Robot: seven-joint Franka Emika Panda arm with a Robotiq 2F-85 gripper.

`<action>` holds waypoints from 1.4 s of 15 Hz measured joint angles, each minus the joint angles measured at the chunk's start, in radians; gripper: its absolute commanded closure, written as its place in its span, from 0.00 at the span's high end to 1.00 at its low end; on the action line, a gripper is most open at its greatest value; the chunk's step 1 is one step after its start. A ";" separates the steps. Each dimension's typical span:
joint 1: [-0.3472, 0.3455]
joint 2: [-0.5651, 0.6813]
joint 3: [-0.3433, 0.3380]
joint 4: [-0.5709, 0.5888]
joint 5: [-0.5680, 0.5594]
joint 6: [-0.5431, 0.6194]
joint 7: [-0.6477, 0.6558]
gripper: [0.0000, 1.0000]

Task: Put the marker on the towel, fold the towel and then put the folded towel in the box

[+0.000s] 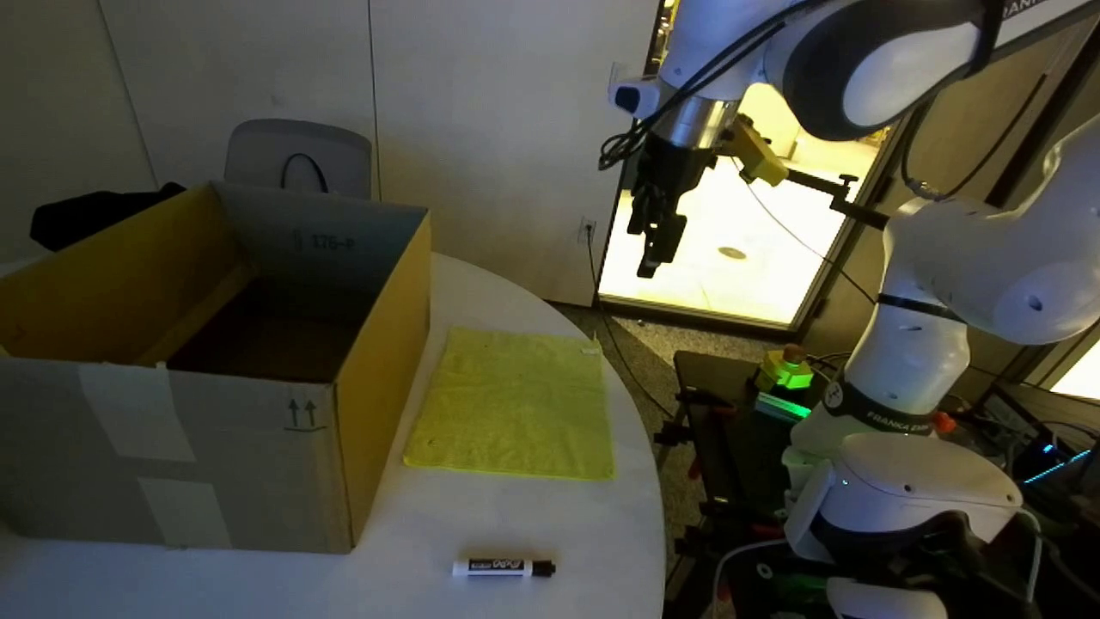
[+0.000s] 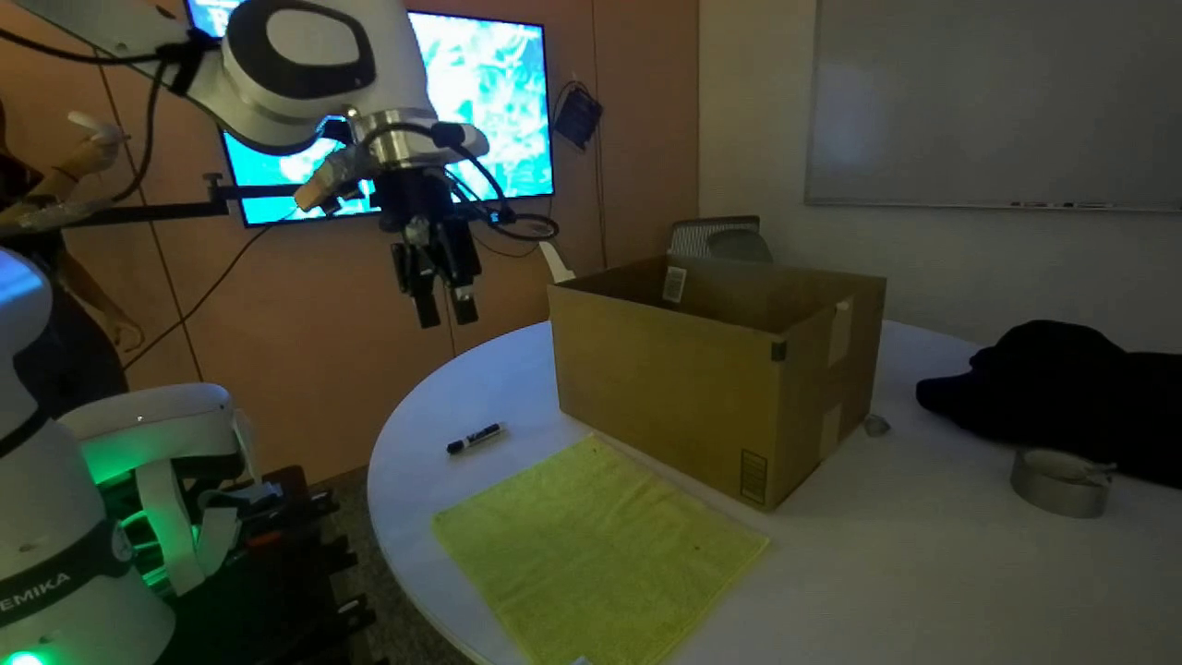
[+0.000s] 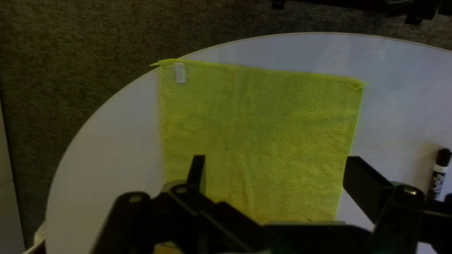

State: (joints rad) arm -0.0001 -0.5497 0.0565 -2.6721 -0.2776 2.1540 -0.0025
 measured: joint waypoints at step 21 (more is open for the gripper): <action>0.225 0.665 0.170 0.150 0.295 0.628 0.243 1.00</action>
State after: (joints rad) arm 0.2251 0.1156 0.2268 -2.5224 0.0171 2.7815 0.2409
